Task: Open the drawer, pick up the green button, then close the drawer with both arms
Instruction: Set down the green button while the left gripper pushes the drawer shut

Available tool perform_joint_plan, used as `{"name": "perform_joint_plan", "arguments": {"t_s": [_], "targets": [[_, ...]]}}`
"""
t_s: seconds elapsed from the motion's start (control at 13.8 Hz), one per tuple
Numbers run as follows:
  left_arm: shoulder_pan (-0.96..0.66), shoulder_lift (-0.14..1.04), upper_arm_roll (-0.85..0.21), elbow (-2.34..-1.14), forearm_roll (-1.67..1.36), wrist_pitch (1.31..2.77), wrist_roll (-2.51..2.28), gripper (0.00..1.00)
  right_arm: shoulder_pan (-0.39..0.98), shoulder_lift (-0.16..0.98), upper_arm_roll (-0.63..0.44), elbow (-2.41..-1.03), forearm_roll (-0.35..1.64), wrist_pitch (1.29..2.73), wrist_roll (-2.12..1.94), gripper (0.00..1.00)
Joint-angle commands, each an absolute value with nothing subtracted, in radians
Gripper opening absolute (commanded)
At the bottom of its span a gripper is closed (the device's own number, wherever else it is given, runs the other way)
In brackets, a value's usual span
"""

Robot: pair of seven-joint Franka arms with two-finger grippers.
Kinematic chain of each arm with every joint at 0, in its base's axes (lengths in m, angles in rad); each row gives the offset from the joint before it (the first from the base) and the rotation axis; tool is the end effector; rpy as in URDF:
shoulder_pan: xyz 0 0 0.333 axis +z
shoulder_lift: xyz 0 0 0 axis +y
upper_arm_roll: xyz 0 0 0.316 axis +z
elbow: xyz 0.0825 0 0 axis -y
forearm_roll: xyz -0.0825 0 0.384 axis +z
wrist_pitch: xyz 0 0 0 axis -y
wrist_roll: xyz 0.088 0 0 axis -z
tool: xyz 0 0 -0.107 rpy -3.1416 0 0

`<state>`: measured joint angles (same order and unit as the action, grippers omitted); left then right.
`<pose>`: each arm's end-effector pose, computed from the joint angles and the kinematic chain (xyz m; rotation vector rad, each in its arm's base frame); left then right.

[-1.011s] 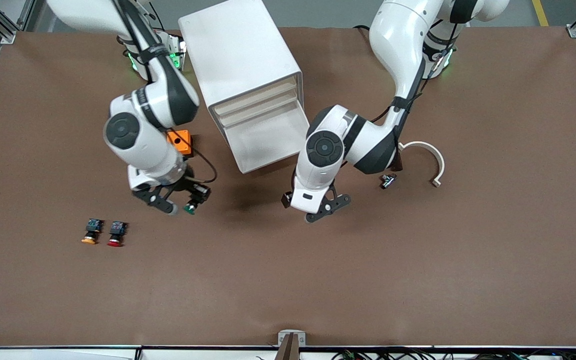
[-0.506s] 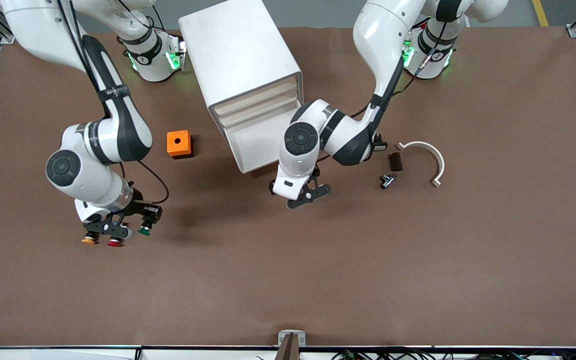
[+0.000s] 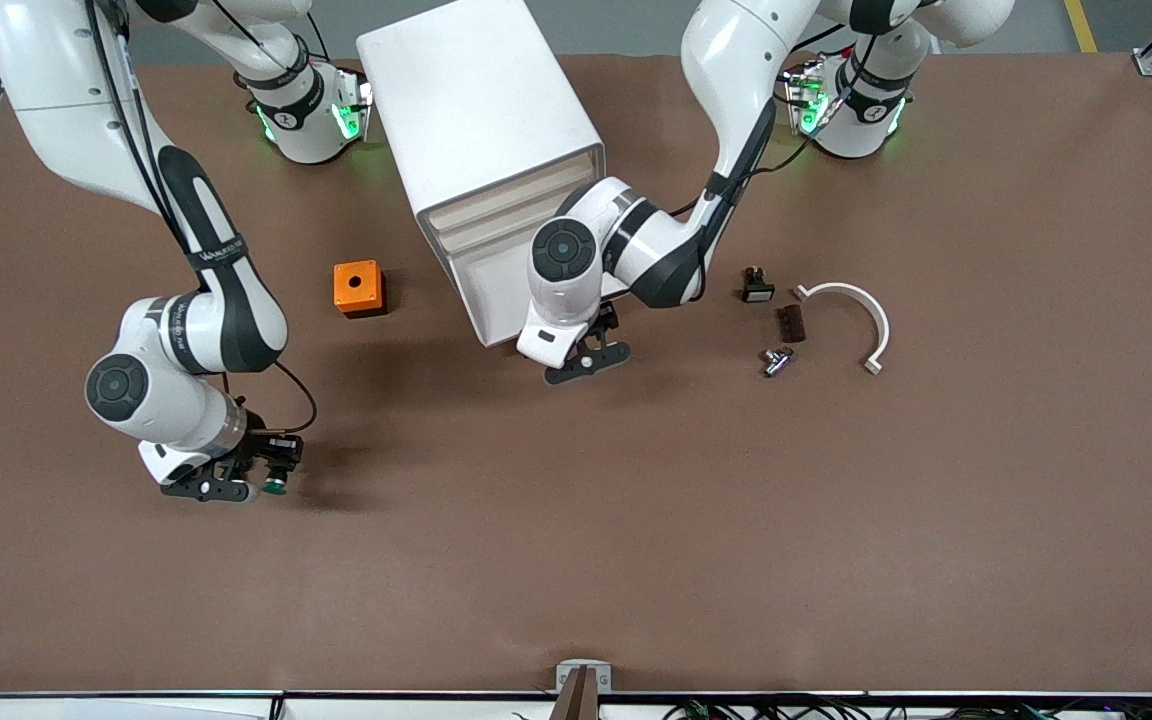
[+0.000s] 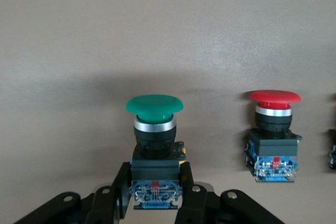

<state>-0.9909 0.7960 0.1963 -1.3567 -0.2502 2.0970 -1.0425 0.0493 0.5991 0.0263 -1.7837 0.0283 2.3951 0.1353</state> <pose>0.4823 -0.5523 0.2488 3.0848 0.5029 -0.1269 0.6579 0.0487 0.2198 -3.1035 0.1320 -0.0135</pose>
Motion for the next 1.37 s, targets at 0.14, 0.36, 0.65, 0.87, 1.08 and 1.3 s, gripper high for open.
{"name": "perform_joint_plan", "arguments": {"t_s": [0.14,0.36,0.65,0.87,1.08,1.3], "targets": [[-1.002,0.775,0.157,-1.385,-0.242,2.102,-1.091,1.00,0.028,0.660,0.046,-1.735,-0.009,2.422,0.124,0.02],[-1.000,0.779,0.141,-1.387,-0.247,2.099,-1.095,1.00,0.028,0.669,0.046,-1.730,-0.008,2.422,0.129,0.26],[-0.999,0.778,0.127,-1.388,-0.317,2.077,-1.098,1.00,0.026,0.675,0.046,-1.730,-0.002,2.424,0.133,0.83],[-0.999,0.776,0.127,-1.387,-0.389,2.040,-1.098,1.00,-0.003,0.667,0.046,-1.720,0.003,2.421,0.126,1.00],[-1.000,0.776,0.126,-1.385,-0.466,2.013,-1.098,1.00,-0.017,0.622,0.046,-1.723,-0.008,2.413,0.115,1.00],[-1.002,0.778,0.118,-1.387,-0.505,2.006,-1.098,1.00,-0.047,0.543,0.046,-1.741,-0.008,2.408,0.046,1.00]]}}
